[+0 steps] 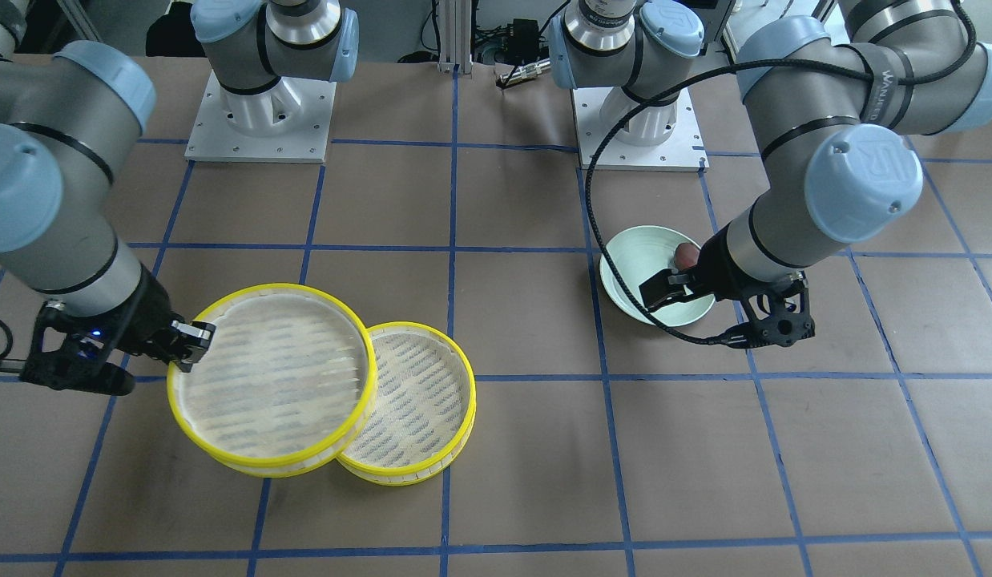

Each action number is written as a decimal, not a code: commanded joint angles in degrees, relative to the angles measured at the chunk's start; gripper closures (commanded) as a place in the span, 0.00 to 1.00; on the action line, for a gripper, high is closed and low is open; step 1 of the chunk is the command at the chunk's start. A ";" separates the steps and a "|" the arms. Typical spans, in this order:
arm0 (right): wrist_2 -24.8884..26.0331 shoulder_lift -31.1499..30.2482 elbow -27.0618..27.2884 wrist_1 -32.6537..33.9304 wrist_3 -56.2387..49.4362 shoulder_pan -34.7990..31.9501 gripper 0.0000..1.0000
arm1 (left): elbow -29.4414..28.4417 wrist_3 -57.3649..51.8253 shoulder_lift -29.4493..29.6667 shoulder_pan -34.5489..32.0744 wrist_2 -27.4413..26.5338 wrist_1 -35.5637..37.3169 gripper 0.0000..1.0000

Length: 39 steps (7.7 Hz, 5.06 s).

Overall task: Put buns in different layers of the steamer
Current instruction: 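Move the left gripper back over the plate while the right gripper restacks the top tier, then lower the left gripper onto the brown bun and close it, then lift the brown bun with the left gripper while the right gripper withdraws from the steamer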

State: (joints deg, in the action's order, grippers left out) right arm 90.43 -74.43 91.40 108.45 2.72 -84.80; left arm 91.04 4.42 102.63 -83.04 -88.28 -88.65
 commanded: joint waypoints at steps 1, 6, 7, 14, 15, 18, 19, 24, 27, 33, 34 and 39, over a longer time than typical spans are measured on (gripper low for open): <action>-0.60 2.17 -0.17 3.61 13.84 -8.08 1.00 | 5.53 -0.29 -1.29 4.72 -1.02 -1.09 0.00; -0.69 4.11 0.62 4.14 13.71 -9.68 1.00 | 14.86 9.28 -0.42 9.12 -1.54 -1.09 0.01; -1.39 4.11 1.41 4.40 13.62 -9.69 1.00 | 15.56 10.34 -0.15 9.12 -1.63 -1.09 0.03; -2.18 4.47 4.66 8.54 12.31 -9.60 1.00 | 17.06 10.70 6.70 12.81 -7.26 -1.00 0.14; -2.18 4.55 4.66 8.45 12.31 -9.60 1.00 | 17.93 10.70 6.88 12.73 -7.26 -1.09 0.14; -2.27 4.64 4.66 8.36 12.31 -9.60 1.00 | 19.61 10.70 6.97 12.99 -10.04 -1.09 0.14; -2.36 4.73 4.66 8.36 12.31 -9.60 1.00 | 19.70 10.70 7.14 13.08 -11.63 -1.09 0.15; -2.36 4.91 4.66 8.27 12.39 -9.60 0.78 | 19.08 10.70 9.52 13.08 -11.04 0.58 0.22; -2.36 4.91 4.66 8.36 12.39 -9.60 0.68 | 18.91 10.70 9.52 13.08 -10.86 1.81 0.35; -2.45 -0.97 0.30 2.08 12.13 -9.16 0.19 | 18.12 10.70 9.43 13.08 -9.72 1.72 0.48; -2.01 -2.90 -3.21 -4.75 9.87 -8.72 0.19 | 18.03 10.70 9.43 12.99 -9.80 1.72 0.61; -1.31 -13.98 -4.92 -15.53 -7.72 1.73 0.00 | 14.88 10.44 8.82 12.38 -2.02 1.64 0.89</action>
State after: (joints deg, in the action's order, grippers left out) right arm 88.98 -84.73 86.50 95.60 0.56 -86.89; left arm 107.70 15.10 111.71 -70.05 -95.34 -86.89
